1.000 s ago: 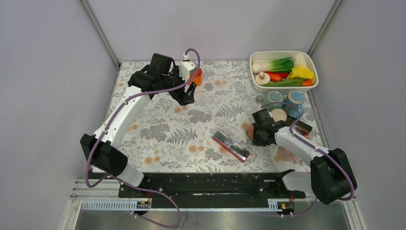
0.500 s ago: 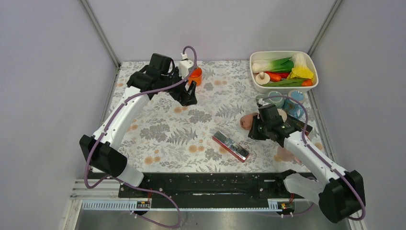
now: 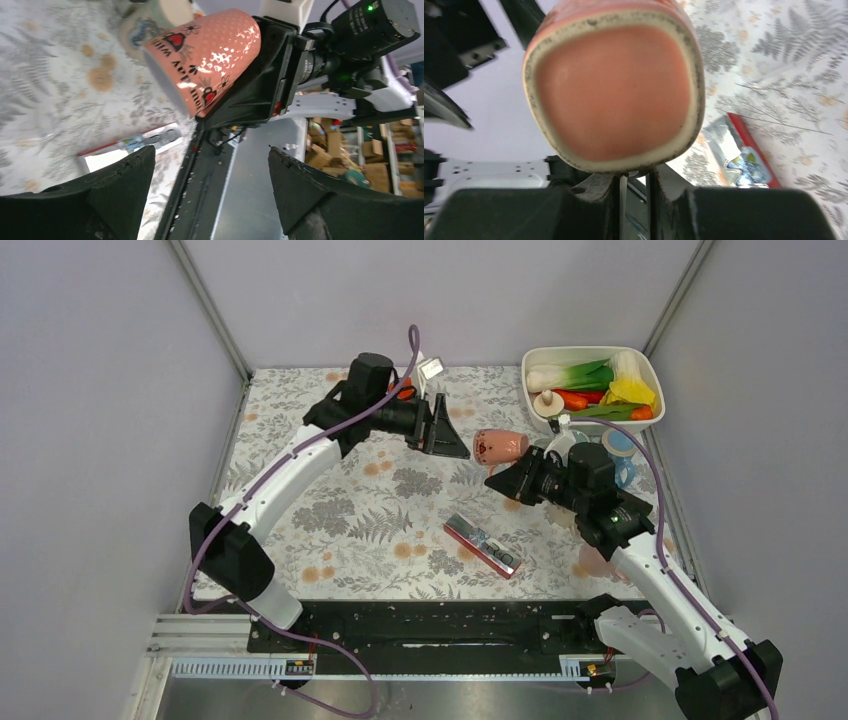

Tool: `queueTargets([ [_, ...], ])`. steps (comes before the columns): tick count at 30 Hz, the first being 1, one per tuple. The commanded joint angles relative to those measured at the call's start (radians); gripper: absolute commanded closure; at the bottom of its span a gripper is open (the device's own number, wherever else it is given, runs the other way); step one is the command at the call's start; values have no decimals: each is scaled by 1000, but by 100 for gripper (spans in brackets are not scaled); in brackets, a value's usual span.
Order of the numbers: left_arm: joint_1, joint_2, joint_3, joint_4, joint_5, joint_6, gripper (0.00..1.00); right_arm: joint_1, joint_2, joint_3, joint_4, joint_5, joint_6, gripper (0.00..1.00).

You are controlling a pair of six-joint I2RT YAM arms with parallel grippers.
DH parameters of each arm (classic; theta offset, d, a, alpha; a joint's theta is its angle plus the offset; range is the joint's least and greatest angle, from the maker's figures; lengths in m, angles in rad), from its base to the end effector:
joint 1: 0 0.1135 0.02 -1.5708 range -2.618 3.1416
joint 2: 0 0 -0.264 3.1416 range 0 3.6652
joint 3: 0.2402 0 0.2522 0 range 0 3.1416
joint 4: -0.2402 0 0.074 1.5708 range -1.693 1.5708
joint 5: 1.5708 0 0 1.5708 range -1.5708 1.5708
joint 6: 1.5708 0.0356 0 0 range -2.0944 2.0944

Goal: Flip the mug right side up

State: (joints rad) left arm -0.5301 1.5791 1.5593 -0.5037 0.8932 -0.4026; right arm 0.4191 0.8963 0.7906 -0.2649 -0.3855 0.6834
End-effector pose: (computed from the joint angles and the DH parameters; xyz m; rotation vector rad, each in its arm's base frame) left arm 0.2894 -0.2018 0.3845 0.7281 2.1015 -1.4734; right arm 0.1816 0.0956 0.3148 -0.0013 2.0776 1.0804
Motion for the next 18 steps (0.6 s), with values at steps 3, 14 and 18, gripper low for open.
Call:
queueTargets([
  [3, -69, 36, -24, 225, 66, -213, 17, 19, -22, 32, 253, -101, 127, 100],
  [14, -80, 84, 78, 253, 87, -205, 37, 41, -1, -1, 375, -133, 194, 100],
  [18, -75, 69, 98, 191, 77, -122, 35, 41, -11, -1, 305, -96, 158, 100],
])
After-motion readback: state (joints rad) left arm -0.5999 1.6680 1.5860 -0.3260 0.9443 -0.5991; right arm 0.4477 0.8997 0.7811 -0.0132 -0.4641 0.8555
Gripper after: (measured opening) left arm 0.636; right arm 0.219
